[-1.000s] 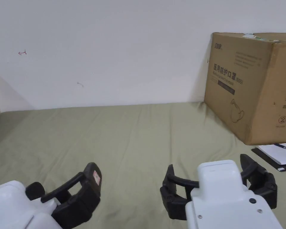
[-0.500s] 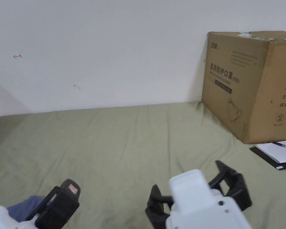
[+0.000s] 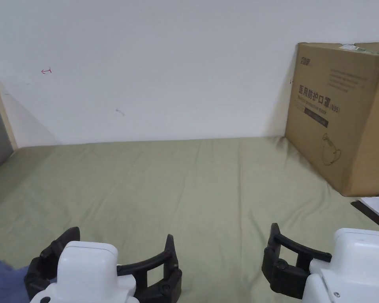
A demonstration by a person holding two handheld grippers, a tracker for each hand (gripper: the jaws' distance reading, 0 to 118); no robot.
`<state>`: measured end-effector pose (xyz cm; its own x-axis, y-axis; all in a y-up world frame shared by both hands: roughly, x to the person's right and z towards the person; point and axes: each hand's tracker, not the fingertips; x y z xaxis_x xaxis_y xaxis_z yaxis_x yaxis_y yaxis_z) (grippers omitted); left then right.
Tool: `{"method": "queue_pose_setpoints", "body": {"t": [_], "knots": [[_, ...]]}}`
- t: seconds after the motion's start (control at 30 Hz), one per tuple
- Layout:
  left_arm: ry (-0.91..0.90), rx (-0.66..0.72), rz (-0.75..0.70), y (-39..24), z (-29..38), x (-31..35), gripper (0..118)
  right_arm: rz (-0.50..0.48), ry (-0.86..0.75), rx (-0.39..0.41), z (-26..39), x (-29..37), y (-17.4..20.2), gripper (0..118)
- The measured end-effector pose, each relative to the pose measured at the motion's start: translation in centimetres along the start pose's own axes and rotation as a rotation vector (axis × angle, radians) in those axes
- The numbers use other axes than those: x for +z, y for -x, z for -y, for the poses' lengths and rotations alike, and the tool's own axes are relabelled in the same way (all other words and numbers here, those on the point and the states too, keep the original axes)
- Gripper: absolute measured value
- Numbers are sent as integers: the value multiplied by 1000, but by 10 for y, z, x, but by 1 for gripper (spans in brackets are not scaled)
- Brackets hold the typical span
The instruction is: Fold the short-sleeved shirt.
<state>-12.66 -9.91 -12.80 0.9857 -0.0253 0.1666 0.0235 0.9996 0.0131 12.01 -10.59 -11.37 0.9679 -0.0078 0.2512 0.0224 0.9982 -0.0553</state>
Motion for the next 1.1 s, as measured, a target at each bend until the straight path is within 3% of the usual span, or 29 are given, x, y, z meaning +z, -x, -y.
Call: {"method": "queue_pose_setpoints", "body": {"t": [0.23, 0.3, 0.33, 0.37, 0.4, 0.43, 0.47, 0.53, 0.63, 0.73, 0.83, 1.0, 1.1], "knots": [[23, 27, 2, 5, -4, 2, 118, -38, -24, 36, -3, 8, 12, 118], [43, 29, 8, 6, -4, 2, 111, -50, -20, 50, -3, 10, 14, 107], [55, 38, 26, 5, -4, 3, 99, -51, -24, 55, -3, 12, 16, 92], [64, 50, 28, 6, -5, 3, 77, -50, -27, 61, -3, 13, 18, 66], [72, 64, 25, 6, -5, 2, 38, -53, -24, 71, -4, 13, 18, 32], [73, 73, 14, 6, -5, 1, 14, -54, -20, 75, -5, 13, 19, 15], [71, 72, -7, 4, -5, 1, 5, -47, -20, 76, -5, 13, 20, 12], [47, 29, -13, 3, -2, 6, 0, -20, -32, 67, -4, 16, 22, 0], [63, 5, -12, -2, -3, 4, 0, -90, -5, 32, -5, 15, 19, 0], [84, 96, 3, 6, -5, 3, 0, -111, 18, 53, -4, 14, 23, 0], [92, 84, -40, 13, -10, 3, 0, -158, 22, 58, -6, 14, 31, 0], [92, 97, -162, 52, -21, 22, 0, -324, 7, 82, -19, 8, 66, 0], [92, 50, -284, 78, -27, 38, 0, -445, 1, 18, -25, 6, 95, 0]]}}
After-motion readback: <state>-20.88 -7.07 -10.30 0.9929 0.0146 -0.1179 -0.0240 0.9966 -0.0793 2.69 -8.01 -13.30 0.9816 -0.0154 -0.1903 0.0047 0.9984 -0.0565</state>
